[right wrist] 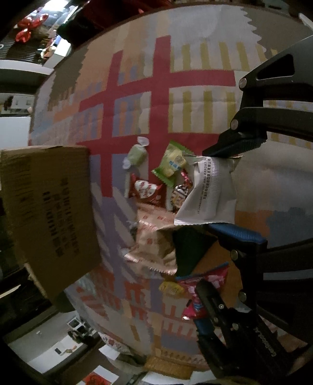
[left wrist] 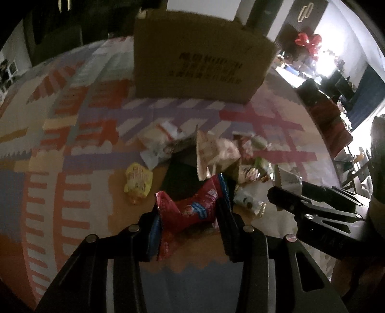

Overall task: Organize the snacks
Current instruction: 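Grasp the red snack bag with the left gripper while the right gripper grasps the white packet, then lift both held snacks and carry them over the open cardboard box, then open both grippers to drop the snacks into the box, then move both empty grippers back to the snack pile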

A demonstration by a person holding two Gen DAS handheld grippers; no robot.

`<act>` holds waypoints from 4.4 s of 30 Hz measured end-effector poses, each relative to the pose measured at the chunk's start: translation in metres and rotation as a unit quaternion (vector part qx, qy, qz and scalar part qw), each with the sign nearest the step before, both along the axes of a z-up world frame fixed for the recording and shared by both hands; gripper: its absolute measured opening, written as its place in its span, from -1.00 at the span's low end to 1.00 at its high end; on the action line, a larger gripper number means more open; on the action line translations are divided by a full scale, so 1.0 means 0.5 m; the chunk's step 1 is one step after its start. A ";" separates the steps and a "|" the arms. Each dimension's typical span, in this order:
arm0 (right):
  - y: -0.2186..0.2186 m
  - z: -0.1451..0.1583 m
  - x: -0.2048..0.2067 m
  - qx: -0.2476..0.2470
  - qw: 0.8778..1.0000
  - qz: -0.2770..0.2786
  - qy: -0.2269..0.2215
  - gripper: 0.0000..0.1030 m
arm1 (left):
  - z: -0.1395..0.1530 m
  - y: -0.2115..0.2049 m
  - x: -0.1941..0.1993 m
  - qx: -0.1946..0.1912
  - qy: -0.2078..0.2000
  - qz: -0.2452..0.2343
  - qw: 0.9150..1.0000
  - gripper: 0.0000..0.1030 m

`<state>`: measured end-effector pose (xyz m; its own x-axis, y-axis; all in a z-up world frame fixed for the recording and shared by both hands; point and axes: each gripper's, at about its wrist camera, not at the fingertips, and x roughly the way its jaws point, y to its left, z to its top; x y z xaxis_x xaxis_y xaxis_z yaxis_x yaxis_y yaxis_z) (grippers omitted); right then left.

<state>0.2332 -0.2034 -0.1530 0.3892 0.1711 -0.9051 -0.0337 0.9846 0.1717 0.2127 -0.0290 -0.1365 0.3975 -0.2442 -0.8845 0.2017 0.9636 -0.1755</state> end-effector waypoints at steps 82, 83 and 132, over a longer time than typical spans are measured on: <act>0.001 0.338 0.305 -0.039 0.980 0.017 -0.195 0.45 | 0.354 -0.006 0.298 0.028 -0.200 -0.028 0.979 0.44; -0.001 0.339 0.292 -0.040 0.980 0.016 -0.196 0.45 | 0.355 -0.006 0.286 0.024 -0.202 -0.032 0.979 0.45; -0.034 0.029 0.087 -0.058 0.997 0.042 -0.024 0.44 | 0.019 -0.055 0.101 0.007 -0.035 -0.088 0.996 0.52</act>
<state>0.2767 -0.2205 -0.1386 0.4212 0.0997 -0.9015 -0.1223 0.9911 0.0524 0.2633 -0.0564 -0.1272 0.4106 -0.3034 -0.8599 0.3784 0.9147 -0.1420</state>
